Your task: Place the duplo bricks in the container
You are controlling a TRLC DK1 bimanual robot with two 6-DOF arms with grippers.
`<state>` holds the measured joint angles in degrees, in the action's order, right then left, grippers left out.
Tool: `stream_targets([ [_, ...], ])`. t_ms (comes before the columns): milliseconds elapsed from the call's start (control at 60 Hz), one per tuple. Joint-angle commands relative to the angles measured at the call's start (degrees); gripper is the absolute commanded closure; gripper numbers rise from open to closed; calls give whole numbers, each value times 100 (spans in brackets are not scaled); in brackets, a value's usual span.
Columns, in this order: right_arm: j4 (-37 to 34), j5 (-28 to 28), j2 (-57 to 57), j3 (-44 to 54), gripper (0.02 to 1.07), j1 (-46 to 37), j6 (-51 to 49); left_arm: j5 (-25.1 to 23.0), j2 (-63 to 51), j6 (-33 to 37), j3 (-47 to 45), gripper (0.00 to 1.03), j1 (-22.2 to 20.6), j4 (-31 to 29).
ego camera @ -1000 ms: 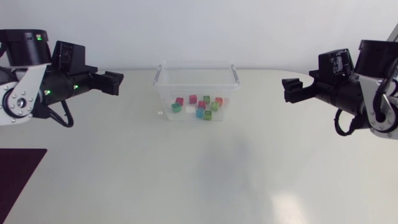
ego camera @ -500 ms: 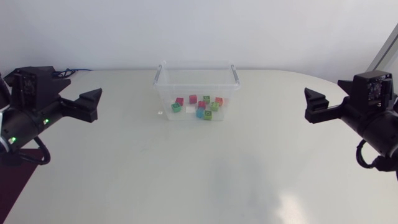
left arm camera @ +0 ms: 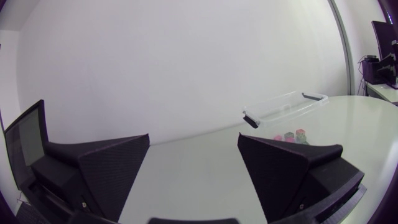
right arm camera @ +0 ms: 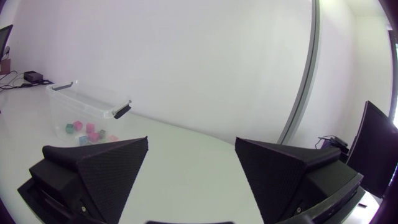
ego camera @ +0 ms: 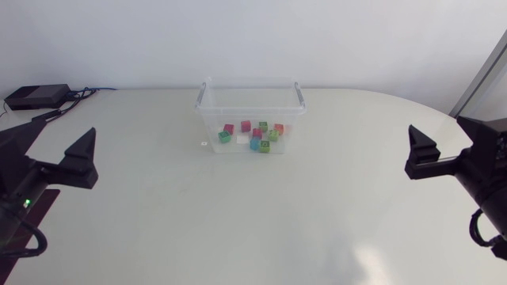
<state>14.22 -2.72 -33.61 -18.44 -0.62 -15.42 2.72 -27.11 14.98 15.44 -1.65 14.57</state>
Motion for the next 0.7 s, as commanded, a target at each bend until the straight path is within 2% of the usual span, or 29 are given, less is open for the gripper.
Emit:
stream_targets([
  [0,-51,-106,399,288,6,-52,-75,53,470,-83,-358,4,60,99],
  [683,-977,147,2434,1356,6,25,1017,-167,2007,-1039,-1176,4,137,-952],
])
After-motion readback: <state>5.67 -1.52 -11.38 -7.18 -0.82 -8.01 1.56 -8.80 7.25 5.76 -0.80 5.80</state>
